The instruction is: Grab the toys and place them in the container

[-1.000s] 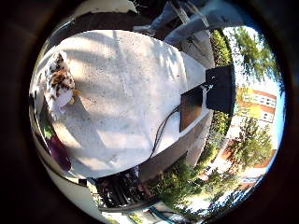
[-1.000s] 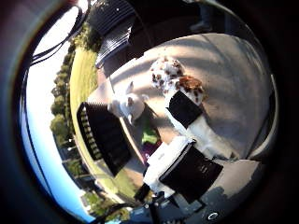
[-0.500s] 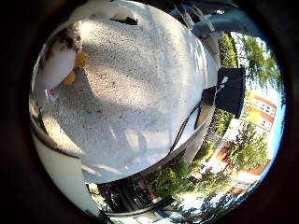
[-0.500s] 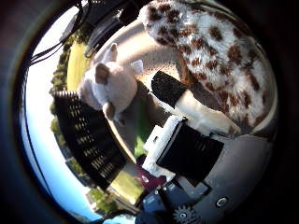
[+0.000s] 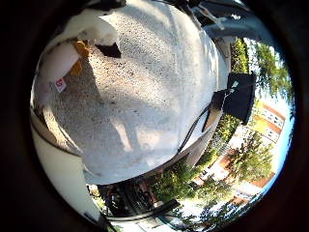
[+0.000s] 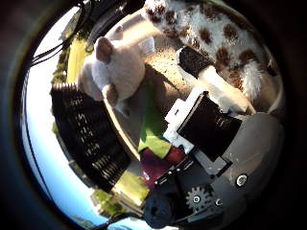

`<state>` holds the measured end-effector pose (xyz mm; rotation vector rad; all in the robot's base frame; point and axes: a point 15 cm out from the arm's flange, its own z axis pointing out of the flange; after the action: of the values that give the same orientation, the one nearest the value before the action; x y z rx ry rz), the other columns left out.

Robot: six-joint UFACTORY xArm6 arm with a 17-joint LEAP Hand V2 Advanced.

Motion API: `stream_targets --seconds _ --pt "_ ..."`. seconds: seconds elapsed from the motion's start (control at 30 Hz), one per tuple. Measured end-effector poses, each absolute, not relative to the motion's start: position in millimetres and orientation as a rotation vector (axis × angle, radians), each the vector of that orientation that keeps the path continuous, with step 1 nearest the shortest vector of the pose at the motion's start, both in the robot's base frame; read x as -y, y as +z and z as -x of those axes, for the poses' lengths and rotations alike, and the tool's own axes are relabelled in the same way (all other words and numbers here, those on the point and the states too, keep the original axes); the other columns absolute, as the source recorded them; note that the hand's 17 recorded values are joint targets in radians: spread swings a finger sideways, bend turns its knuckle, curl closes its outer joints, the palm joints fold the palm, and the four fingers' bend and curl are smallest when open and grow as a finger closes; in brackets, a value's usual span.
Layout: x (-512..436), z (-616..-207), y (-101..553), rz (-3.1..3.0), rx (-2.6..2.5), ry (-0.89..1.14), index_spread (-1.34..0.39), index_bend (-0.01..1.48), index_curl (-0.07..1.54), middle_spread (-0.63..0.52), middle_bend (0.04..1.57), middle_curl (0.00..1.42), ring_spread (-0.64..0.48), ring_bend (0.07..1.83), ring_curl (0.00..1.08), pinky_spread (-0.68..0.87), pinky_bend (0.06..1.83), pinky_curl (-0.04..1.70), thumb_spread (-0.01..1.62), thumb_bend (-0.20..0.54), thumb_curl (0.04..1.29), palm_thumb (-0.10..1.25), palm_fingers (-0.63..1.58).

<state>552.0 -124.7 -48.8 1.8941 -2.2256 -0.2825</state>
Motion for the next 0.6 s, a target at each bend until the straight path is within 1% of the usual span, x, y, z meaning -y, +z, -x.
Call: stream_targets --seconds 0.1,0.27,0.43,0.6 --pt "126 -544 -24 -1.878 2.206 -0.322 -0.59 0.64 0.66 -0.12 1.18 0.82 -0.03 1.34 0.71 0.26 1.47 0.60 1.04 0.095 0.59 0.99 1.03" --pt "133 -544 42 -1.902 2.197 -0.328 -0.67 0.67 0.80 -0.13 1.26 0.88 -0.07 1.42 0.75 0.21 1.54 0.66 1.05 0.061 0.65 0.98 0.93" --pt "136 -533 128 -1.947 2.174 -0.331 -0.74 0.66 0.93 -0.14 1.33 0.91 -0.09 1.48 0.78 0.18 1.59 0.71 1.07 0.037 0.70 0.99 0.85" --pt "114 -513 222 -2.071 2.136 -0.357 -0.80 0.64 1.07 -0.15 1.38 0.94 -0.10 1.53 0.80 0.16 1.64 0.75 1.09 0.012 0.75 0.98 0.78"
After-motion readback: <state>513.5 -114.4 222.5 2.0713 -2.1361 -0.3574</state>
